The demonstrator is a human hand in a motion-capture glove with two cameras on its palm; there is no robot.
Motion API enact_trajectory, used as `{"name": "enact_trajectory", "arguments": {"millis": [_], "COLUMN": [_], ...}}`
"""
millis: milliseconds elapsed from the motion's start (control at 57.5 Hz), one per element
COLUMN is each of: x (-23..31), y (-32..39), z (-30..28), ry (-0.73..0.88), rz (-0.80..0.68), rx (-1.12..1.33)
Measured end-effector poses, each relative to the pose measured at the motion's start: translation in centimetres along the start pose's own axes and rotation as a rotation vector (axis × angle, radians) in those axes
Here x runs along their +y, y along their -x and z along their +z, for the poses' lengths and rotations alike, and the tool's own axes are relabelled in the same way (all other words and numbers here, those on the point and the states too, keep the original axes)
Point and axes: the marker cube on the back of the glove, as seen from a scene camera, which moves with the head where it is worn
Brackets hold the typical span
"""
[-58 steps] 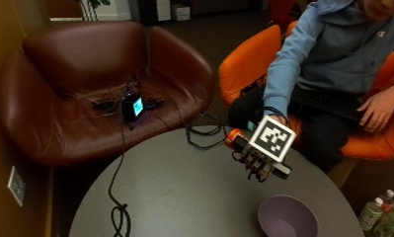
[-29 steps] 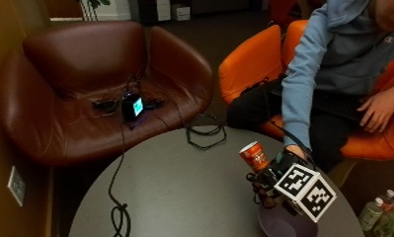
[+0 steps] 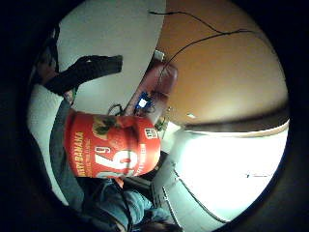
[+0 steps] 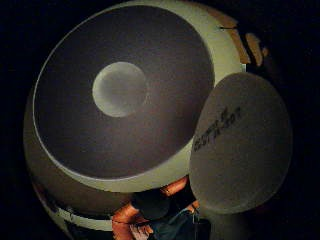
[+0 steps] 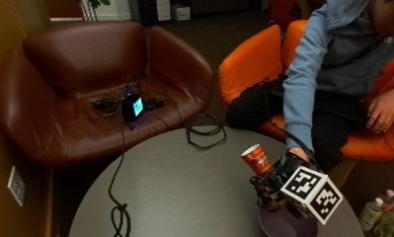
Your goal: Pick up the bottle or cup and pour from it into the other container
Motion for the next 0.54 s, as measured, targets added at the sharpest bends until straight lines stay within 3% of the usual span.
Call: {"name": "enact_trajectory", "arguments": {"millis": [539], "x": [1.3], "y": [-1.4], "z": [0.3], "ry": [-0.076], "rz": [-0.014], "rx": [-0.086]}}
